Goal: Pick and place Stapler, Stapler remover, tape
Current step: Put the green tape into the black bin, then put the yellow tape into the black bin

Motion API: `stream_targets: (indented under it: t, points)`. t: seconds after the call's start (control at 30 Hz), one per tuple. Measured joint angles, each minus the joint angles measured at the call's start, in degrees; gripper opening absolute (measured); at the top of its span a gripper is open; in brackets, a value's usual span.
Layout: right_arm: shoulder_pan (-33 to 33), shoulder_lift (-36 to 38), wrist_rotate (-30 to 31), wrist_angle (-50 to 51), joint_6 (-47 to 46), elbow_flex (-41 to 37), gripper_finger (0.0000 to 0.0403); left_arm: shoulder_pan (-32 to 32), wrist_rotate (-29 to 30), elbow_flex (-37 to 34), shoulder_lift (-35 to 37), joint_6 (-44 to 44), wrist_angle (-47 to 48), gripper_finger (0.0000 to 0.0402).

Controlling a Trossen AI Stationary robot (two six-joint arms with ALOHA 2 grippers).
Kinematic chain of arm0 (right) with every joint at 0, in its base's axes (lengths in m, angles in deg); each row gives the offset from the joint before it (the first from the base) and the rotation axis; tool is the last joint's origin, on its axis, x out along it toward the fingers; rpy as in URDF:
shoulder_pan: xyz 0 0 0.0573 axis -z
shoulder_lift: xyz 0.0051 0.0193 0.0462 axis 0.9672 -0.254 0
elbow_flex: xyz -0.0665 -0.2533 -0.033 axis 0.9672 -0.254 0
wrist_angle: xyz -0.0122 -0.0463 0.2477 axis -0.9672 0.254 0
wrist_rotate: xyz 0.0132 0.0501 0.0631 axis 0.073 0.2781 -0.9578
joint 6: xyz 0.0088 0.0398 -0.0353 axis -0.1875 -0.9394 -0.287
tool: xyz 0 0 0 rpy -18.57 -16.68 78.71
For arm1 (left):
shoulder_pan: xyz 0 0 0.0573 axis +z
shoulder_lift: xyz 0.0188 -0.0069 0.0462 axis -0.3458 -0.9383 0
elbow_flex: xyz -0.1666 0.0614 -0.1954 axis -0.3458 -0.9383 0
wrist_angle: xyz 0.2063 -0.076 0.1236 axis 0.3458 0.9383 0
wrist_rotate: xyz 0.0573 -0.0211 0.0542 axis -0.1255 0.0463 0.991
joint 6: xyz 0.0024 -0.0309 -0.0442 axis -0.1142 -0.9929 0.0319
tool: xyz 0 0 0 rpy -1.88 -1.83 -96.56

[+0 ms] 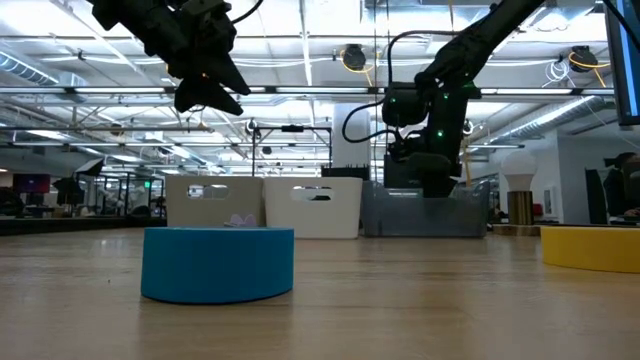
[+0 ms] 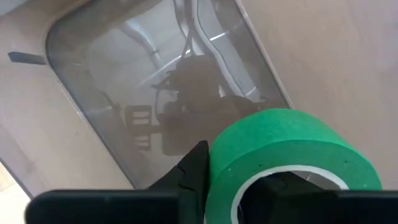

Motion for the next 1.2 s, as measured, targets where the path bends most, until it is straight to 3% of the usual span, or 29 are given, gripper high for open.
stream_targets:
  t: [0.6, 0.97, 1.2]
  points:
    - [0.0, 0.02, 0.07, 2.35, 1.52, -0.02, 0.0164, -0.02, 0.04, 0.0, 0.0, 0.41, 0.0, 0.0202]
    - [-0.11, 1.1, 1.39, 2.42, 1.12, -0.07, 0.0179, -0.02, 0.02, 0.0, 0.0, 0.86, 0.0, 0.0202]
    - [-0.15, 8.8, 3.24, 2.53, 0.54, -0.07, 0.0176, -0.02, 0.02, 0.02, 0.0, 0.97, -0.02, 0.0202]
